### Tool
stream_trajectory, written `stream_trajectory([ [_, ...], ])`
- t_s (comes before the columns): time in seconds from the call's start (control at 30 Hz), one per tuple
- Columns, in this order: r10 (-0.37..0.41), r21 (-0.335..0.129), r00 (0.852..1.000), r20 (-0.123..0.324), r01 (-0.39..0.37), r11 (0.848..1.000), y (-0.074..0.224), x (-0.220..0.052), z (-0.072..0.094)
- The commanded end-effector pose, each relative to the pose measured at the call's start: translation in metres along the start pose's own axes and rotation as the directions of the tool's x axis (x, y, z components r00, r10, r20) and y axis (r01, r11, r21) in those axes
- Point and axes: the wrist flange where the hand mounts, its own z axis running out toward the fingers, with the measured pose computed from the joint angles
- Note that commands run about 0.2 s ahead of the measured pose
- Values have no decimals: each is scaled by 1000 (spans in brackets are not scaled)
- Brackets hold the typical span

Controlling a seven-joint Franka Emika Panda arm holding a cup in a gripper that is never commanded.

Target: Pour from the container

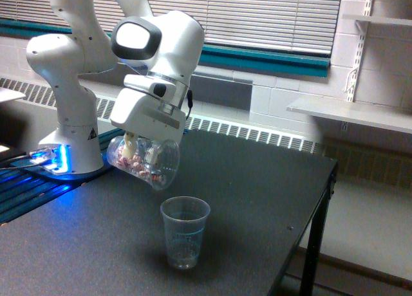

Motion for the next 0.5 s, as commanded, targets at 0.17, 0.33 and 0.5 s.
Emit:
stream_trajectory([
  [0.17,-80,-25,997,6,80,997,-4,-3,-11],
  [0.33,-76,-34,997,12,76,997,-8,-2,-14],
  [0.5,-75,-45,997,12,75,996,-13,1,-17],
])
